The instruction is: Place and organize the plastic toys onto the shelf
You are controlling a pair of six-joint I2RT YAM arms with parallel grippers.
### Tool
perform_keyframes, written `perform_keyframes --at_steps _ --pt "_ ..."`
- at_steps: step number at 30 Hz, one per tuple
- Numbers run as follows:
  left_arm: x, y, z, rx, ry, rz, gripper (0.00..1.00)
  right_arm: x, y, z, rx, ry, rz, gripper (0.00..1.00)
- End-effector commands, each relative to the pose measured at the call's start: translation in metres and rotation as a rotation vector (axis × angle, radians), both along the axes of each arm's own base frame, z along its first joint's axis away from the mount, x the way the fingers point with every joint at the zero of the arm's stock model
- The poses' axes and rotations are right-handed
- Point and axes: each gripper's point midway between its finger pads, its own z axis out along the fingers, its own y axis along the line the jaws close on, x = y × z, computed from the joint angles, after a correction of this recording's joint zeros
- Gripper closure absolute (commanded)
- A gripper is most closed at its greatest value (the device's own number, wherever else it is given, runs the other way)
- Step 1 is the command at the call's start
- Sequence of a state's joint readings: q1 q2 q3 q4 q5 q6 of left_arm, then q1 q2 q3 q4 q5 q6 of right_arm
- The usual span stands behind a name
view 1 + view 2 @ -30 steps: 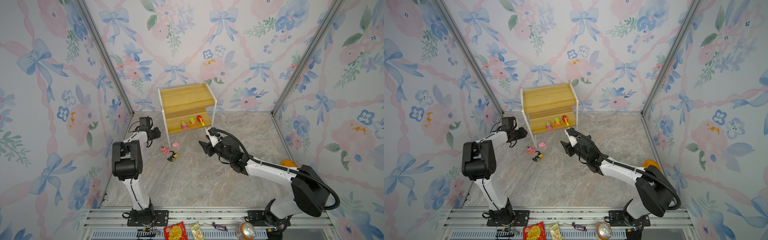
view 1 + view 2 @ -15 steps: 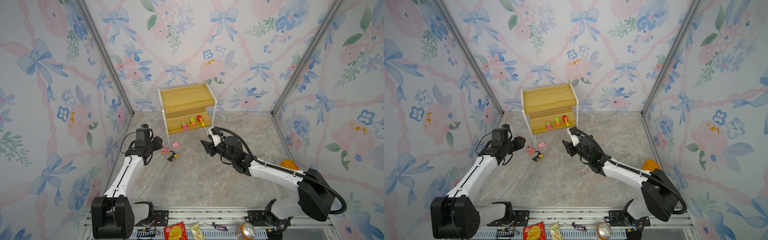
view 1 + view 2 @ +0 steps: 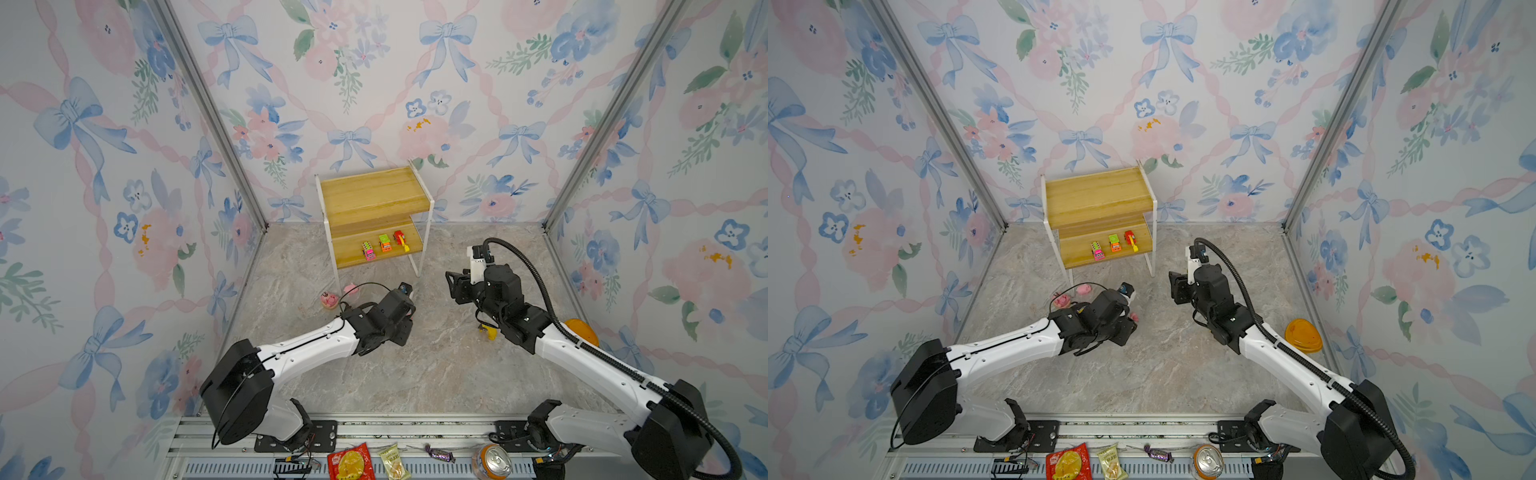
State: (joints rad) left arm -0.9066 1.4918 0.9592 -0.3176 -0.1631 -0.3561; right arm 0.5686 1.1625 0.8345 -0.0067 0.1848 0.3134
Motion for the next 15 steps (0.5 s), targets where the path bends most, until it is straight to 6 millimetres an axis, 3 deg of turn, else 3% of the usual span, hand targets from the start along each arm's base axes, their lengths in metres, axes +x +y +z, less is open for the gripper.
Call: perform_keyframes --at_steps 1,7,13,15 --pt "0.01 -0.018 -0.011 0.061 -0.074 -0.123 0.66 -0.015 -0.029 -0.033 -0.033 0.14 -0.077 0.42" --pt "0.005 -0.036 -0.05 0.133 -0.043 -0.314 0.64 -0.026 -0.044 -0.049 -0.079 0.194 -0.085 0.42" --pt "-0.005 -0.037 -0.067 0.155 -0.039 -0.396 0.59 -0.03 -0.046 -0.061 -0.109 0.21 -0.063 0.42" --pt "-0.005 -0.035 -0.07 0.171 -0.042 -0.402 0.51 -0.03 -0.043 -0.063 -0.112 0.211 -0.043 0.42"
